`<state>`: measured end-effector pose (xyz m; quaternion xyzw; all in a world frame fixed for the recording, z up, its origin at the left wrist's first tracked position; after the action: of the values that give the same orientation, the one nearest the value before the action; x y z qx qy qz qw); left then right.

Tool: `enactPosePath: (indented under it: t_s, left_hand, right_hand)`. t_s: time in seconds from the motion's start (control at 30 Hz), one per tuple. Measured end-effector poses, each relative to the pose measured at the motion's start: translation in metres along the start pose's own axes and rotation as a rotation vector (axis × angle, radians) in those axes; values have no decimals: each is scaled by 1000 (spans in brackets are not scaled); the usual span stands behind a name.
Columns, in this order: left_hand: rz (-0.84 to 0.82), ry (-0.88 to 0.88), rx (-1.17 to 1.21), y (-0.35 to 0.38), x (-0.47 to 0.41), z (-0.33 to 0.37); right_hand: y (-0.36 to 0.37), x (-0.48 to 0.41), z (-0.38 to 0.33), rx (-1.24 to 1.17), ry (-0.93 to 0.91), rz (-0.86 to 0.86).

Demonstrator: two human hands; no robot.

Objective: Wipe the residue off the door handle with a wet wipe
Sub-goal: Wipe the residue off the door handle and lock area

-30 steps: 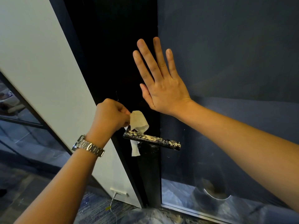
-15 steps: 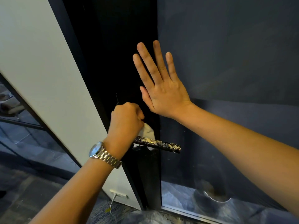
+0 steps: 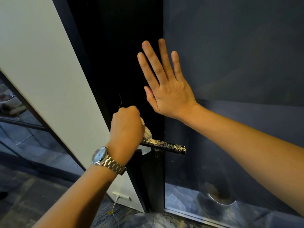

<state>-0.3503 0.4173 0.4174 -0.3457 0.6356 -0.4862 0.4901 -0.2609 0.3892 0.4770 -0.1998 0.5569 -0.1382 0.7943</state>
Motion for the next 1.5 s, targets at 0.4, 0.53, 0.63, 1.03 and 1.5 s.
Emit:
enactPosePath:
  t_s: [0.4, 0.53, 0.63, 1.03, 1.5]
  left_hand:
    - [264, -35, 301, -13, 11, -17]
    - [267, 183, 222, -15, 7, 4]
    - [165, 243, 138, -7, 1, 10]
    - [148, 42, 281, -13, 0, -3]
    - [203, 290, 138, -18, 2, -5]
  right_hand:
    - [1, 0, 1, -25, -2, -7]
    - [1, 0, 0, 1, 0, -1]
    - [0, 0, -1, 9, 0, 8]
    - [-1, 0, 0, -13, -2, 7]
    - [1, 0, 0, -19, -1, -17]
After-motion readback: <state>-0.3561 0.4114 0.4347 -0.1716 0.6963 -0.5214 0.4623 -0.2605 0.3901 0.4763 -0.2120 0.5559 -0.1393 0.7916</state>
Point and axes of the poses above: each hand's wrist, its own x-axis away from the middle knuckle, its own y-axis out of the palm, z = x × y, the point moved 7 cm from there along -x, towards the middle knuckle, and after that the axes turned 15 degrees about -x, right-handed, at the moved point
